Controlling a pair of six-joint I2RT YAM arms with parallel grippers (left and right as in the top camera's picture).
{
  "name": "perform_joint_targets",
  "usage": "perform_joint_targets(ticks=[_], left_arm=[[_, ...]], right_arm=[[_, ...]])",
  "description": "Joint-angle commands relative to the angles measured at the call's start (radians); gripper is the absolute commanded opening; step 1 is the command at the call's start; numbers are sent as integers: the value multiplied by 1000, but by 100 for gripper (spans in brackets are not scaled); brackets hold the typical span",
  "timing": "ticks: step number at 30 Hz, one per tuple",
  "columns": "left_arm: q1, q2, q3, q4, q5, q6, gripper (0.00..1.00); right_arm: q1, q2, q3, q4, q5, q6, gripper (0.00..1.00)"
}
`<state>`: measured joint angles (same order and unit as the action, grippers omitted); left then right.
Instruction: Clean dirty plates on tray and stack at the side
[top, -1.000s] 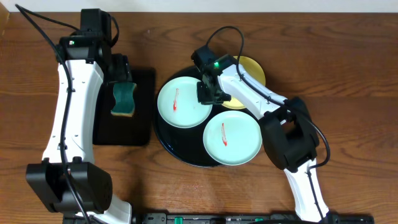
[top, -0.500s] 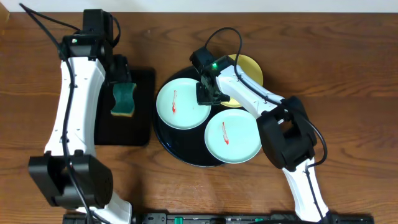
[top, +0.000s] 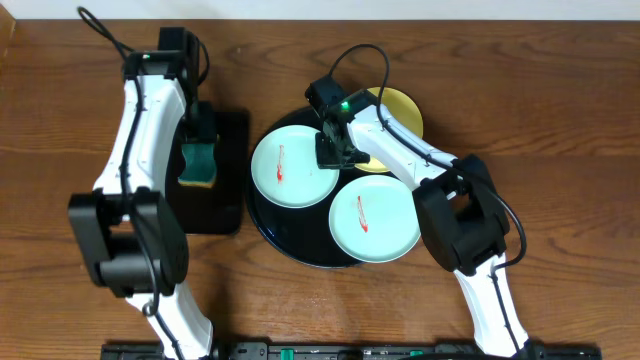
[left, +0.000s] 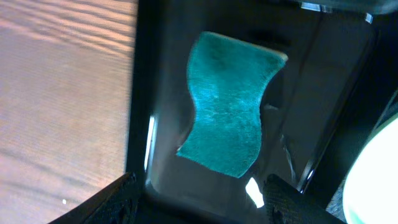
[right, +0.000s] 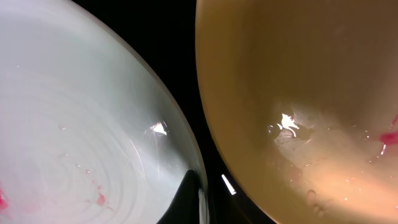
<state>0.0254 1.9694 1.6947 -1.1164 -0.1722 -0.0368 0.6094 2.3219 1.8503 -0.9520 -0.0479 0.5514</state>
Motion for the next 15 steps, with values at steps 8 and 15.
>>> perform_joint_targets(ticks=[8,15], left_arm=[[55,180,-7,12,158,220,54],[141,206,-7,32,207,220,48]], right_arm=[[23,43,-14,3,-1,-18,1],[23,42,-14,13,-1,-18,1]])
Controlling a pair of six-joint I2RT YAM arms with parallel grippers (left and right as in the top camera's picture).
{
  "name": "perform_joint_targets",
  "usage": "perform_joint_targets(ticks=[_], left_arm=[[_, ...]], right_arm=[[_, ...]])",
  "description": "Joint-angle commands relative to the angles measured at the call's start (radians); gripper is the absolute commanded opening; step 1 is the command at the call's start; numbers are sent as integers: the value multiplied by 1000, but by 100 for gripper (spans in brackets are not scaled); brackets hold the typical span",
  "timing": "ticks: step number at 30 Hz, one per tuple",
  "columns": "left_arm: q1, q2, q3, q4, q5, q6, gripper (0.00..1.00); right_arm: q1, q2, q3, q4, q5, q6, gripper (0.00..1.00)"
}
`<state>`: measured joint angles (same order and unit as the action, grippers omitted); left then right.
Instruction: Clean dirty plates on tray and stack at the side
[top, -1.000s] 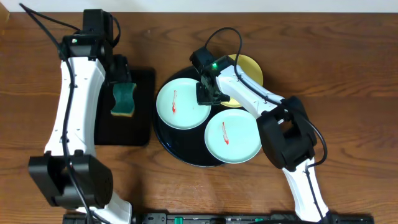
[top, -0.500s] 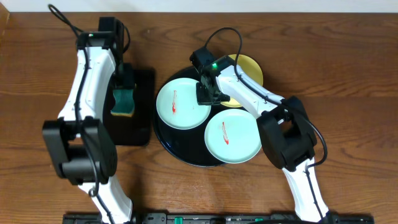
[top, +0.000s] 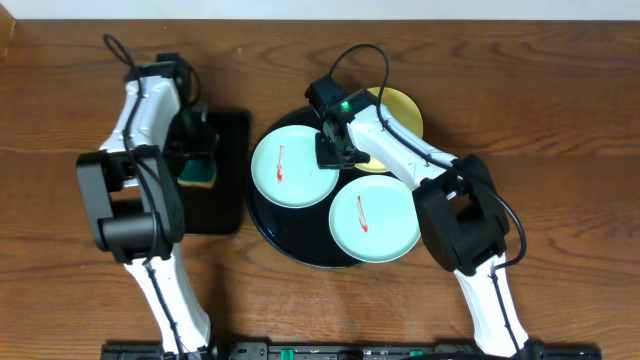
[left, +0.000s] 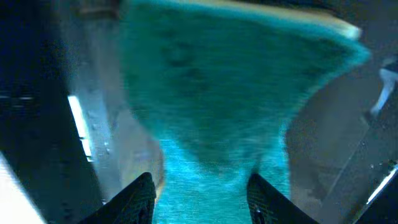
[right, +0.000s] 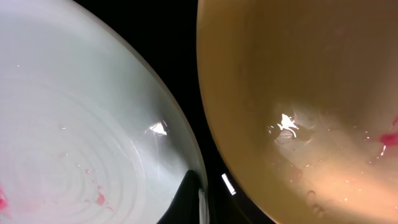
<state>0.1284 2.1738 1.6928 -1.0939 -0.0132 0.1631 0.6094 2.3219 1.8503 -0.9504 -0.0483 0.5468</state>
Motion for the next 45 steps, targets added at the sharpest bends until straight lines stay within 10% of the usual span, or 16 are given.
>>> perform_joint_targets(ticks=[1,26,29,33,45], left_arm=[[47,2,-5,15,85,31,48],[51,3,-94,134,208,105,62],[52,3,-115,159,208,105,50],[52,3,-117,163,208,77,8],[38,-161,8,60,208,-87,7]], right_arm=[[23,42,-14,14,0,-13,1],[23,42,-14,23,7,-13,1],[23,42,-14,24,7,-13,1],[23,42,-14,24,8,-13,1],[23,42,-14,23,14,-13,2]])
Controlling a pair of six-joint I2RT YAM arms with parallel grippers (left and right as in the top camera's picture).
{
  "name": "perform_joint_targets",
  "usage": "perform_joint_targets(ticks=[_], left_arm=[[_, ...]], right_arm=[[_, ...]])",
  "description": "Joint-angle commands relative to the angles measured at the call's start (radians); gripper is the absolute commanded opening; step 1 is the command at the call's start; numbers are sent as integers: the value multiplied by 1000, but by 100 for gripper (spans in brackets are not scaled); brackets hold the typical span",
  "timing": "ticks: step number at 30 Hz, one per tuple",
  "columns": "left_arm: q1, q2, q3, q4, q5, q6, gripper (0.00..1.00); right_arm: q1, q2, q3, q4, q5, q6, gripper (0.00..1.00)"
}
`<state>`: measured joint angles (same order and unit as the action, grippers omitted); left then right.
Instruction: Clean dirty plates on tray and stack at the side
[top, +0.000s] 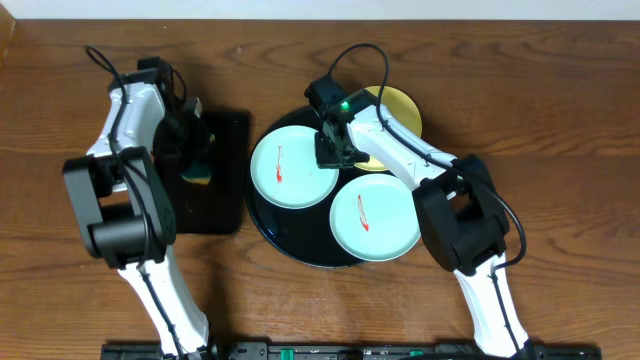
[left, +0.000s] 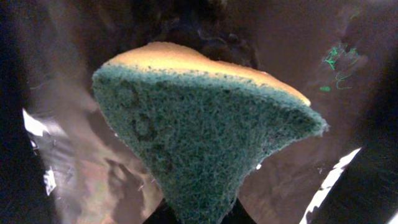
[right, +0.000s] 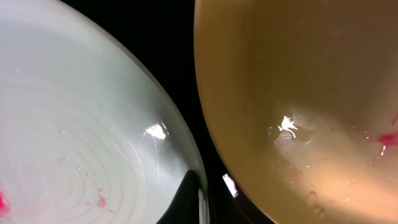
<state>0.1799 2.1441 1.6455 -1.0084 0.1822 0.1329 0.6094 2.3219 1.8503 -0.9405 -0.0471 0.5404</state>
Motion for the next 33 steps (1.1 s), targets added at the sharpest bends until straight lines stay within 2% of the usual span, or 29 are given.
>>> perform_joint_targets(ticks=[1,6,14,22,30,33], left_arm=[[-22,-157,56,-37,13,-57,7],[-95,-252,56,-90,13,-76,7],[-227,-253,-31,-71,13,-285,7],[-335,-253,-248,191,13,-413,7],[-410,-253,-439,530,12,-413,7],[-435,-253,-460,609,6,-412,7]], right_arm=[[23,42,-14,14,13,-6,1],[23,42,-14,14,13,-6,1],[23,42,-14,13,13,-6,1],[23,42,-14,13,13,-6,1],[23,43,-14,14,13,-6,1],[23,43,-14,14,13,-6,1]])
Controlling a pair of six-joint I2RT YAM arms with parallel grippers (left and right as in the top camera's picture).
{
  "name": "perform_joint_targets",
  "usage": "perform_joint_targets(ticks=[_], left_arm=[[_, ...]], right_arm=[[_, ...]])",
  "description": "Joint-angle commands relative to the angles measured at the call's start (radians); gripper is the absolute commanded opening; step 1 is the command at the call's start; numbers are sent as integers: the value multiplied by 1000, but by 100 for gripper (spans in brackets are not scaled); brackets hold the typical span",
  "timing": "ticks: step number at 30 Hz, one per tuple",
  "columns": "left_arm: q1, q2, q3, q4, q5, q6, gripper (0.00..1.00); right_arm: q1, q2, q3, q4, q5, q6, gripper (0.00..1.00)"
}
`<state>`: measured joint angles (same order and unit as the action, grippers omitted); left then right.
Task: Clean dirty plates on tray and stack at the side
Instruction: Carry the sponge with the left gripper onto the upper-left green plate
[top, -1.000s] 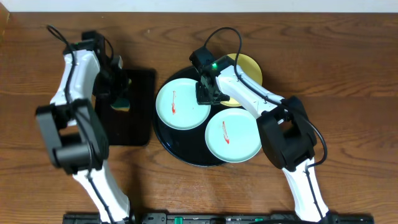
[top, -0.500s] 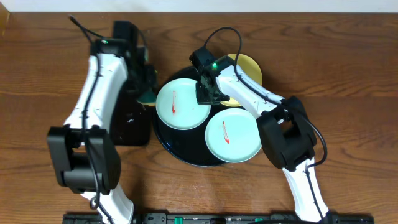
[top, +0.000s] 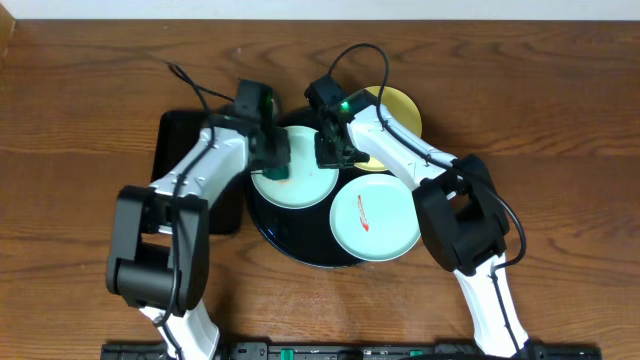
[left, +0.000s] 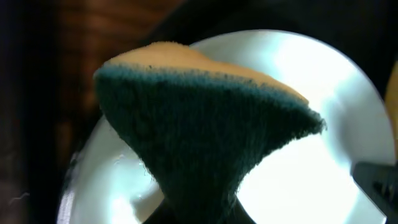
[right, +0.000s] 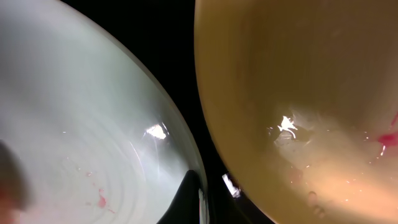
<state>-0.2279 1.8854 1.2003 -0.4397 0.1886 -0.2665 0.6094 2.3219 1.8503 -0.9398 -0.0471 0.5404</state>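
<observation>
A round black tray (top: 300, 245) carries three plates. My left gripper (top: 276, 160) is shut on a green and yellow sponge (left: 205, 124), which sits over the left mint plate (top: 310, 185) and hides its red smear. My right gripper (top: 333, 150) is shut on that plate's right rim; one black finger (right: 191, 196) lies on the rim. Pink specks (right: 99, 199) show on the mint plate (right: 81, 112). The second mint plate (top: 385, 235) bears a red streak (top: 362, 214). The yellow plate (top: 400, 108) lies behind my right arm and also carries a pink spot (right: 387, 138).
A black rectangular tray (top: 190, 190), with no sponge on it, lies to the left of the round tray. Bare brown tabletop (top: 560, 150) stretches on the right and along the front.
My left gripper has moved with the sponge from above the rectangular tray on the left to the left mint plate. The right gripper has stayed on the plate's rim.
The sponge lay in the rectangular tray with my left gripper open above it. Then the fingers stood around it, then they held it lifted off the tray. Now it is at the left mint plate, whose rim my right gripper has gripped throughout.
</observation>
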Motion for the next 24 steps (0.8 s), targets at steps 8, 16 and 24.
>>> perform_joint_targets(ticks=[8,16,24], left_arm=[[-61,19,-15,188,-257,-13,8],[-59,93,-15,242,-361,-31,8],[-60,36,-13,50,-10,-32,8]], right_arm=[[23,42,-14,13,13,-6,1],[23,42,-14,13,13,-6,1],[23,42,-14,13,13,-6,1]])
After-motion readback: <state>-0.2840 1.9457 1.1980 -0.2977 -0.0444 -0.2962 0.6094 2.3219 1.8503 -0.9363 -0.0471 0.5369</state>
